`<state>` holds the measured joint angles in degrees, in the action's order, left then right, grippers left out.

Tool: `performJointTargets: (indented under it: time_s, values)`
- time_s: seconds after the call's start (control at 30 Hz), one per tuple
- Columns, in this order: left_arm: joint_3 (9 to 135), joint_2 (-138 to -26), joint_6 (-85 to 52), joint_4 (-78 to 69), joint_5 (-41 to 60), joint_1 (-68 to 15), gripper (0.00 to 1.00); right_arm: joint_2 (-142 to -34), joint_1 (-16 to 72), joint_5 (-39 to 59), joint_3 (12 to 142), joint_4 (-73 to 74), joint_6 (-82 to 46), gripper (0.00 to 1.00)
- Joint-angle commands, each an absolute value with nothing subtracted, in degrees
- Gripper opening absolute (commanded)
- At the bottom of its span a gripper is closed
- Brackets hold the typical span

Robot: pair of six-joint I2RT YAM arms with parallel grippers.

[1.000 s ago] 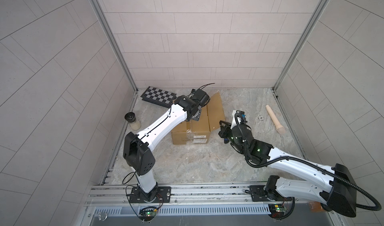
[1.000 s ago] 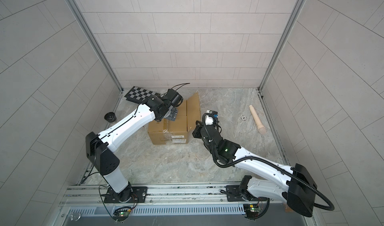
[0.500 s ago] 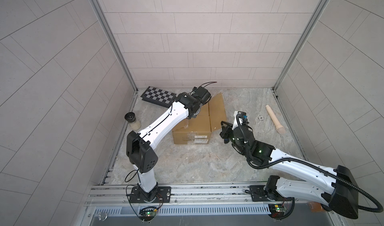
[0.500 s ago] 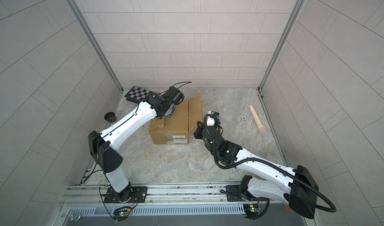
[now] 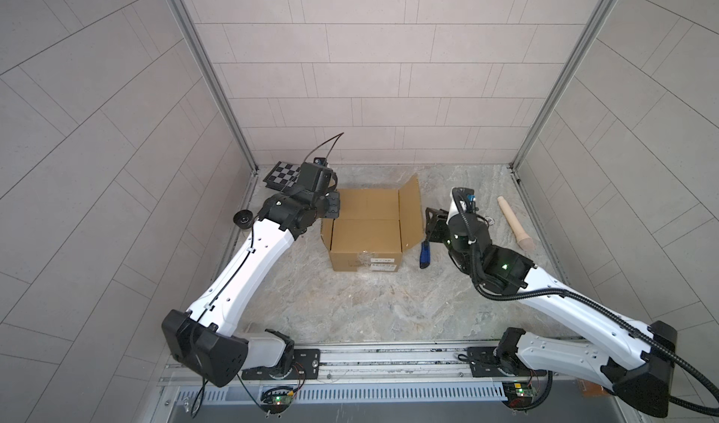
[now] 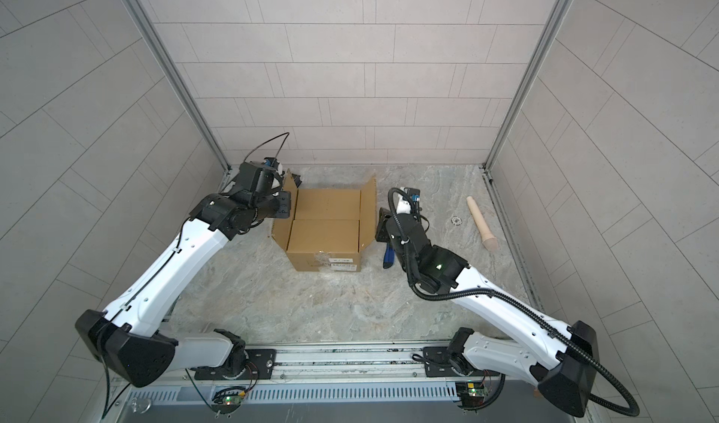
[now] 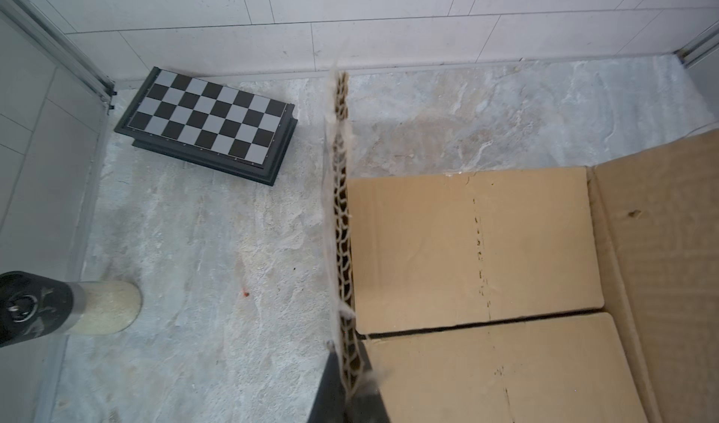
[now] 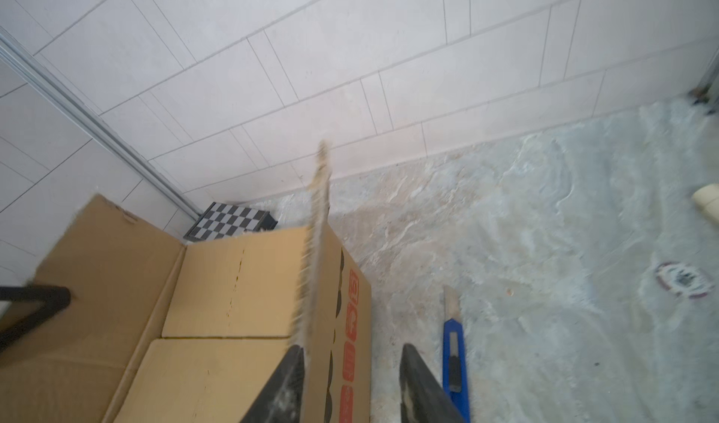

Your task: Unpack the express box

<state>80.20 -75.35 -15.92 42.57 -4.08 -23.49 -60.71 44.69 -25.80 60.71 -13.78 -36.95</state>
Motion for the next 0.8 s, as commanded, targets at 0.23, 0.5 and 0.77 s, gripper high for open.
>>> performJointTargets:
  time_s: [0.23, 0.5, 0.77]
  values:
    - [75.2, -71.1, -21.0, 31.0, 4.8, -22.2, 0.0, -81.2, 53.5, -16.9, 98.6, -34.0, -21.6, 0.44]
    - [72.0, -67.8, -21.6, 27.6, 6.4, -22.2, 0.0, -97.0, 52.0, -8.1, 104.7, -39.0, -24.7, 0.43]
    - [69.9, -65.7, -21.8, 26.1, 7.1, -22.2, 0.0, -95.4, 47.4, -14.3, 99.2, -43.2, -24.9, 0.43]
